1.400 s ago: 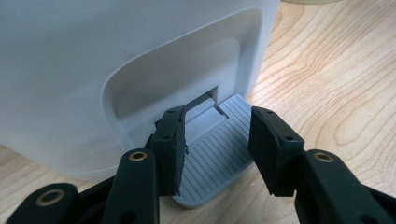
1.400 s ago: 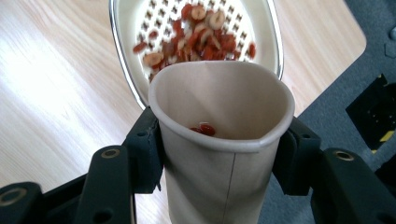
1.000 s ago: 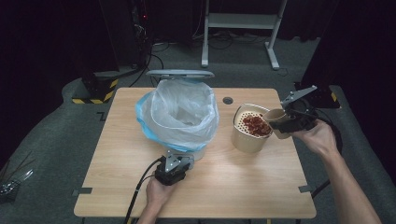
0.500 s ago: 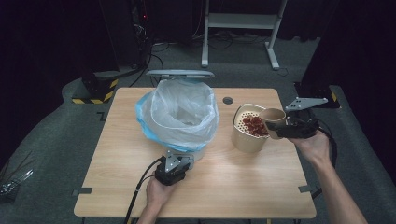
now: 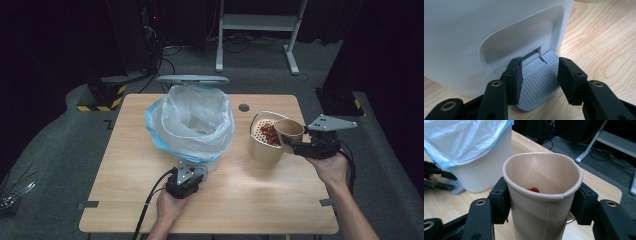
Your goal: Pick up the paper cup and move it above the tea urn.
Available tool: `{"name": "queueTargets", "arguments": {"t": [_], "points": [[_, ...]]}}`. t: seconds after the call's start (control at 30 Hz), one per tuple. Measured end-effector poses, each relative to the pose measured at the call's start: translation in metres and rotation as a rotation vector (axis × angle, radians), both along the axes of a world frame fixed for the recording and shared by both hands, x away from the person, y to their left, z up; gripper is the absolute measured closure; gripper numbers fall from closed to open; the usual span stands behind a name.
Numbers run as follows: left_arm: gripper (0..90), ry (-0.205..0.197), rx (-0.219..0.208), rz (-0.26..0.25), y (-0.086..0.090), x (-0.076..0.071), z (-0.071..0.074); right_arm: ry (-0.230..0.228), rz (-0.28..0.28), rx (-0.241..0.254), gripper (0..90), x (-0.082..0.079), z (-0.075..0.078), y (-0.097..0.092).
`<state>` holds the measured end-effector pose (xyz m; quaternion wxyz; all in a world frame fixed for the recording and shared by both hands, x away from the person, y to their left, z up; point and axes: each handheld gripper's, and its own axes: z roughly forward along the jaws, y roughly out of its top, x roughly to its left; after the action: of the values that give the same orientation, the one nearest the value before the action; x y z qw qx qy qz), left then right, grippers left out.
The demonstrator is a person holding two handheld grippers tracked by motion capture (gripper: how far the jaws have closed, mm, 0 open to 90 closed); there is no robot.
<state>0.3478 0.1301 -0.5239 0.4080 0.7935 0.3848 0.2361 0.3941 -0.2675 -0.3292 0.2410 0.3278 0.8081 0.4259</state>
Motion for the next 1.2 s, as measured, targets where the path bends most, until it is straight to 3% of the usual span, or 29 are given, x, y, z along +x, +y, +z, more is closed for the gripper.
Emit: {"name": "queueTargets", "arguments": {"t": [0.37, 0.7, 0.87, 1.2], "points": [[54.9, -0.001, 0.004, 0.001, 0.0, 0.0, 0.0, -0.012, 0.001, 0.031, 41.7, -0.004, -0.009, 0.006], [54.7, -0.004, 0.011, 0.002, 0.0, 0.0, 0.0, -0.085, 0.015, 0.0, 40.9, -0.015, -0.014, 0.022], [54.4, -0.005, 0.012, 0.003, -0.001, -0.001, 0.0, -0.088, 0.02, 0.056, 40.6, -0.013, -0.016, 0.026], [53.9, -0.008, 0.013, 0.004, -0.001, -0.001, 0.0, -0.096, 0.025, 0.1, 39.5, -0.01, -0.018, 0.036]]}}
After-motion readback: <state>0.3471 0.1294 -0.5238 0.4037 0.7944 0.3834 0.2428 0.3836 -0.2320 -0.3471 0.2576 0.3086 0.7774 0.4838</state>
